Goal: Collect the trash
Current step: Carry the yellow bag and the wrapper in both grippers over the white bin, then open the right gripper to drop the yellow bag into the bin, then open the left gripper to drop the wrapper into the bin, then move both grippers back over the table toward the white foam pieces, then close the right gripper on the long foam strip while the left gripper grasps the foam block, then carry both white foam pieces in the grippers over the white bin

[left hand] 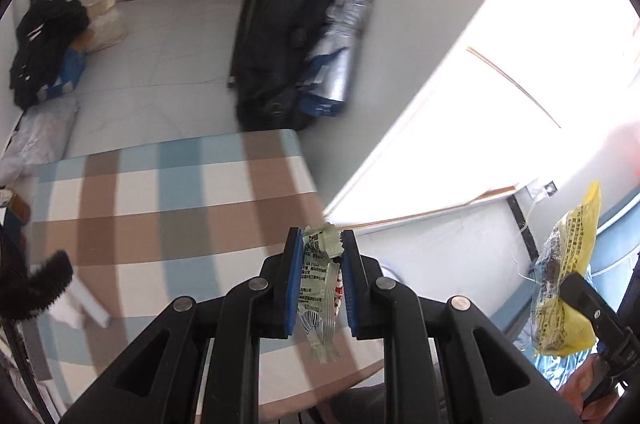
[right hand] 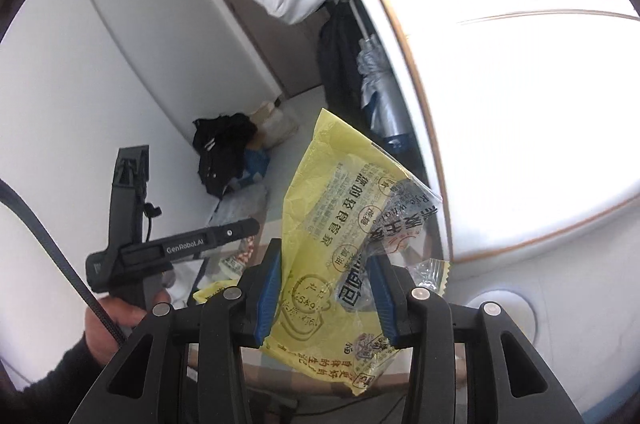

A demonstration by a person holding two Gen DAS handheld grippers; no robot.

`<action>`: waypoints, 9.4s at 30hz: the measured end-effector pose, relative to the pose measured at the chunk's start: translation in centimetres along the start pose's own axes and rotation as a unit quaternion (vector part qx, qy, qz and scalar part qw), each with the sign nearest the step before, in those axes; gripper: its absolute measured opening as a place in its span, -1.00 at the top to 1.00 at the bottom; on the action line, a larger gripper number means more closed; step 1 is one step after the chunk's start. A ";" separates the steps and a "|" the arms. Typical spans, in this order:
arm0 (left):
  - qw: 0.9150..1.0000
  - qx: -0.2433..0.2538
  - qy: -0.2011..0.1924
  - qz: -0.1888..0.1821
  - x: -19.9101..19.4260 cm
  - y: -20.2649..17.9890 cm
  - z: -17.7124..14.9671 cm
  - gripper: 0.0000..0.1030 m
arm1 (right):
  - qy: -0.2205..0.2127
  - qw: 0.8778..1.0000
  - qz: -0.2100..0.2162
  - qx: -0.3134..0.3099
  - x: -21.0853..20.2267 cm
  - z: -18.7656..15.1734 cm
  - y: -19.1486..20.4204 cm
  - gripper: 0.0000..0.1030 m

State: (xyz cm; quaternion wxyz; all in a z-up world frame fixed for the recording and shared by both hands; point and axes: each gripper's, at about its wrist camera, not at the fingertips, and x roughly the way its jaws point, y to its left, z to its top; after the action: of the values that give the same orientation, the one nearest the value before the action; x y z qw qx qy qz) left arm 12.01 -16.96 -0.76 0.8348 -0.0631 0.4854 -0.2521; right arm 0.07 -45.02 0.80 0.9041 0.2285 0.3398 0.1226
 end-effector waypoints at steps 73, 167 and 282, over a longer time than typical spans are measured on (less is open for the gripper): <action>0.955 0.023 0.285 -0.081 28.3 -11.3 -5.7 0.73 | 0.209 0.935 -0.076 0.277 18.7 -15.6 -29.9 -0.63; 0.947 -0.242 -0.103 0.186 -9.0 28.3 -5.2 -0.70 | 0.142 0.984 0.013 -0.108 25.0 -5.7 16.9 -0.91; 0.999 -0.008 -0.014 0.033 0.5 0.4 1.3 0.43 | -0.070 0.995 0.005 -0.077 1.6 1.8 -0.7 0.82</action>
State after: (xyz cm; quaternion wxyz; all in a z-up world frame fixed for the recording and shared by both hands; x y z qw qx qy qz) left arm 13.44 -17.05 -0.57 0.8487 -0.0574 0.4778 -0.2192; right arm 2.54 -45.62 0.78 0.9398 0.1677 0.2641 0.1371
